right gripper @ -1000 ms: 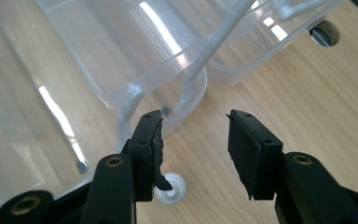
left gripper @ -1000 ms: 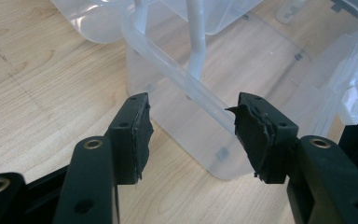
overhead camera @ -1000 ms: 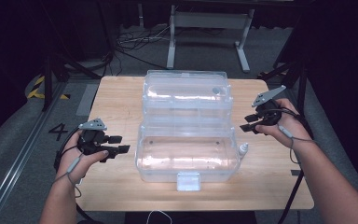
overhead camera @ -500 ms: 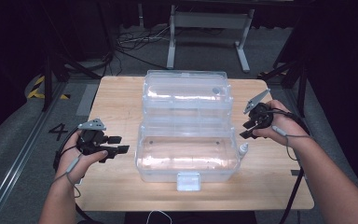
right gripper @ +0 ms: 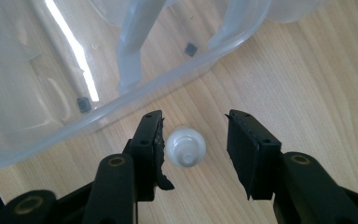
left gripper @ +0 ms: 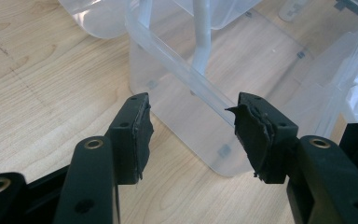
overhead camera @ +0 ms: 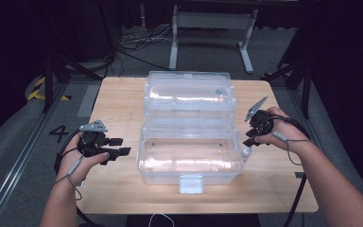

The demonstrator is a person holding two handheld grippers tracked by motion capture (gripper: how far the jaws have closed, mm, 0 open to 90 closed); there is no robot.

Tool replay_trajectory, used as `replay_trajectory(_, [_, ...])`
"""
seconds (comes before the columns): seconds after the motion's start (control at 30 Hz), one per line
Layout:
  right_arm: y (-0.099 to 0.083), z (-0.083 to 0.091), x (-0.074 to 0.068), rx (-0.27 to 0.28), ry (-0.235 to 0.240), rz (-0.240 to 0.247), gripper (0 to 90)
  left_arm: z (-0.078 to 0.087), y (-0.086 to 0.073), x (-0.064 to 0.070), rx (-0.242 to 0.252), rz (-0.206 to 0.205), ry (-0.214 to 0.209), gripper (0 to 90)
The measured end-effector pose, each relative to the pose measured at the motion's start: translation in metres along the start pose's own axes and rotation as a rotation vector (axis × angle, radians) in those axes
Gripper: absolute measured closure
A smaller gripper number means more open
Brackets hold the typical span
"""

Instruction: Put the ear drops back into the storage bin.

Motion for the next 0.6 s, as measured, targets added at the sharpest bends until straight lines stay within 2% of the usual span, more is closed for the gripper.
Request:
replay_trajectory(0.3, [-0.009, -0.015, 0.000, -0.054, 0.004, 0.009, 57.9, 0.000, -0.001, -0.001, 0.001, 0.006, 0.001, 46.0])
replay_trajectory(0.5, [-0.018, -0.024, 0.002, -0.115, 0.002, 0.010, 61.0, -0.002, -0.001, 0.000, -0.005, 0.008, -0.005, 46.0])
replay_trajectory(0.6, [-0.019, -0.028, 0.000, -0.116, 0.008, 0.005, 62.1, -0.003, -0.001, -0.001, -0.006, 0.005, -0.007, 46.0])
Point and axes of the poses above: each handheld gripper's, and its own axes: z roughly backward along the jaws, y roughly out of its top, x roughly to its right, the point moved 9 cm from there along -z, roughly forward along the jaws, and after that the axes turned 12 degrees about -z, right-handed, at the moved point
